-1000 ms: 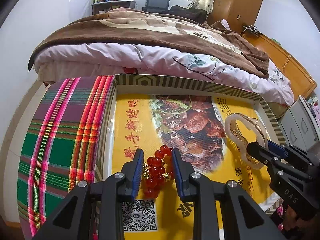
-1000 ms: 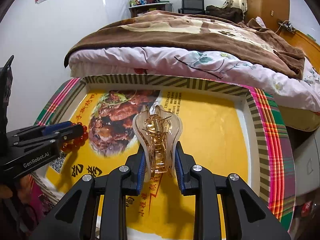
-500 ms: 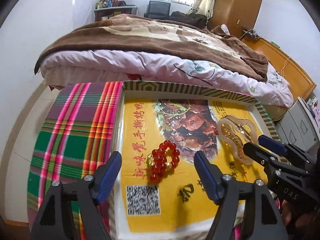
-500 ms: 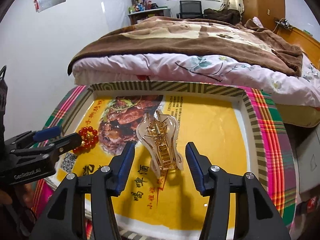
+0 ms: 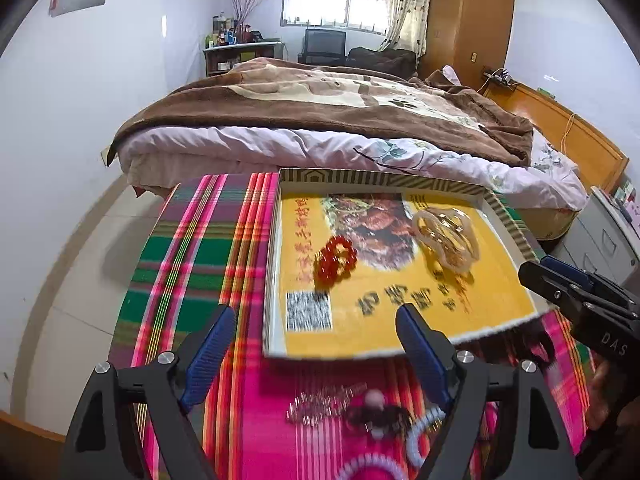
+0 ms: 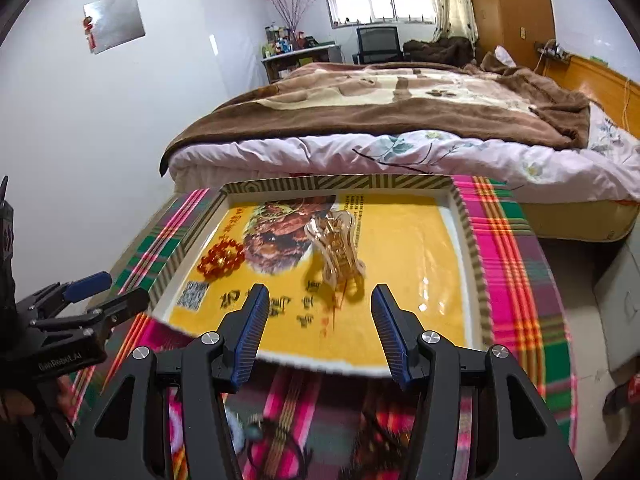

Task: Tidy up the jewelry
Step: 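Lower the right gripper onto the black wristband and close, then grasp the lavender coil hair tie with the left gripper while the right gripper holds the wristband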

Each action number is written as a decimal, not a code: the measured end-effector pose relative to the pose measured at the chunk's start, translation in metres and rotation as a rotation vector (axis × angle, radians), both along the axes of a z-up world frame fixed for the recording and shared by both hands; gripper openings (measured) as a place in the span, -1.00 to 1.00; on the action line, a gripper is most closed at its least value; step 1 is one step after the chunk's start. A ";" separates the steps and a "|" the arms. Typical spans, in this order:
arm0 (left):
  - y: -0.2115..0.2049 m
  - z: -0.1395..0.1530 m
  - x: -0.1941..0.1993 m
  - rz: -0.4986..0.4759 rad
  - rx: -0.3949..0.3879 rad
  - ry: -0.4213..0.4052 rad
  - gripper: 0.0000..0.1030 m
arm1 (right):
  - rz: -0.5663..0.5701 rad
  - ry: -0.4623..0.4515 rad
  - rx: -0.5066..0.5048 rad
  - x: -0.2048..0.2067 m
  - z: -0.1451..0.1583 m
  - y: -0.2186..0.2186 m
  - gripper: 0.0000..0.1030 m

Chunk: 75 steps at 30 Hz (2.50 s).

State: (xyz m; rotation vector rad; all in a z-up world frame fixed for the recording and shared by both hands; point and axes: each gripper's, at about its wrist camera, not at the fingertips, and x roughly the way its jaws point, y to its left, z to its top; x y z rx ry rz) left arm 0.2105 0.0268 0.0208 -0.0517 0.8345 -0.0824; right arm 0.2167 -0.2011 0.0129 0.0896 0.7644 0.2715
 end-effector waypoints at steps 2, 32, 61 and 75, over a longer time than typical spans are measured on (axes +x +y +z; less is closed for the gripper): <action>0.002 0.004 -0.013 0.001 -0.007 -0.006 0.59 | -0.002 -0.017 -0.010 -0.013 0.005 -0.003 0.05; 0.029 -0.064 -0.106 -0.011 -0.190 0.142 0.76 | -0.093 0.039 -0.116 -0.092 -0.052 -0.059 0.05; 0.014 -0.068 -0.091 -0.008 -0.085 0.160 0.76 | 0.062 0.058 -0.127 -0.051 -0.063 -0.034 -0.77; 0.010 -0.069 -0.093 -0.008 -0.063 0.169 0.76 | 0.028 0.047 0.035 -0.094 -0.044 -0.079 -0.77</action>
